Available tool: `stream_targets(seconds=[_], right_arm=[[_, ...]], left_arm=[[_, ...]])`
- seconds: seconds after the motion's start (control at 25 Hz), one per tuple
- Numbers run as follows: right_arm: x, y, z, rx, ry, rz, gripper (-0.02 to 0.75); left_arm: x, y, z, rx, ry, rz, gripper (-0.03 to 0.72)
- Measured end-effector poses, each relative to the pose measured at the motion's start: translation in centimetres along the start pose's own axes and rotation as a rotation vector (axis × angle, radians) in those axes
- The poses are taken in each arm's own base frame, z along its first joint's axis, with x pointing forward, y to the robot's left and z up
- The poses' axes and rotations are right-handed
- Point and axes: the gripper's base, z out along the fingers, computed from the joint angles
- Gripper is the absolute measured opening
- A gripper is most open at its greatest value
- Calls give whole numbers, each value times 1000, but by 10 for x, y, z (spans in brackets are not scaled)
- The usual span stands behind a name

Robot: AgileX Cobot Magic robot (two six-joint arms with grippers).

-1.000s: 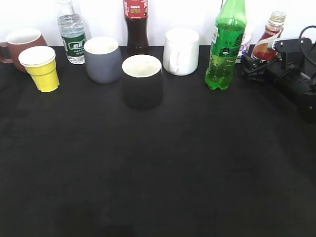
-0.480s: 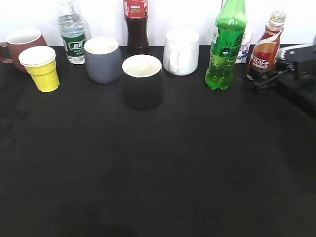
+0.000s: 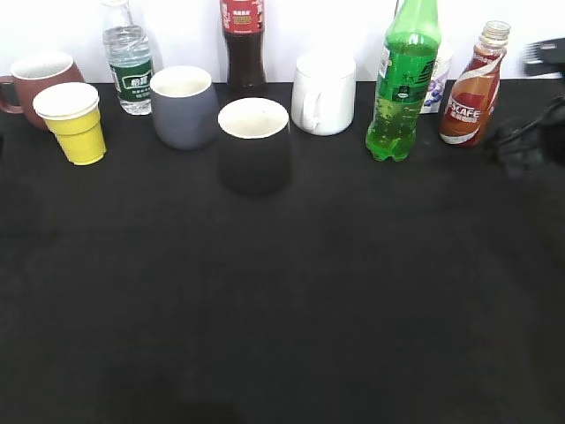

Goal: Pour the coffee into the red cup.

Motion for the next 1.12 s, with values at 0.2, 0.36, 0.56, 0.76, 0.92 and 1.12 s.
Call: stream_targets(seconds=[0.2, 0.36, 0.56, 0.76, 0.92, 1.12], right_arm=[[-14, 63, -40, -96, 411, -87, 572], [-31, 83, -66, -192, 527, -108, 545], [-43, 70, -133, -209, 423, -100, 543], [-38, 49, -228, -227, 214, -75, 543], [8, 35, -273, -231, 132, -43, 541], [89, 19, -300, -219, -18, -27, 540]], left_arm=[[4, -8, -21, 57, 408, -162, 365], [19, -14, -47, 106, 617, -212, 455], [25, -10, -114, 118, 499, -210, 459], [44, -7, -187, 128, 189, -214, 459], [63, -6, -223, 131, 6, -215, 458], [72, -6, -235, 133, -59, -216, 458]])
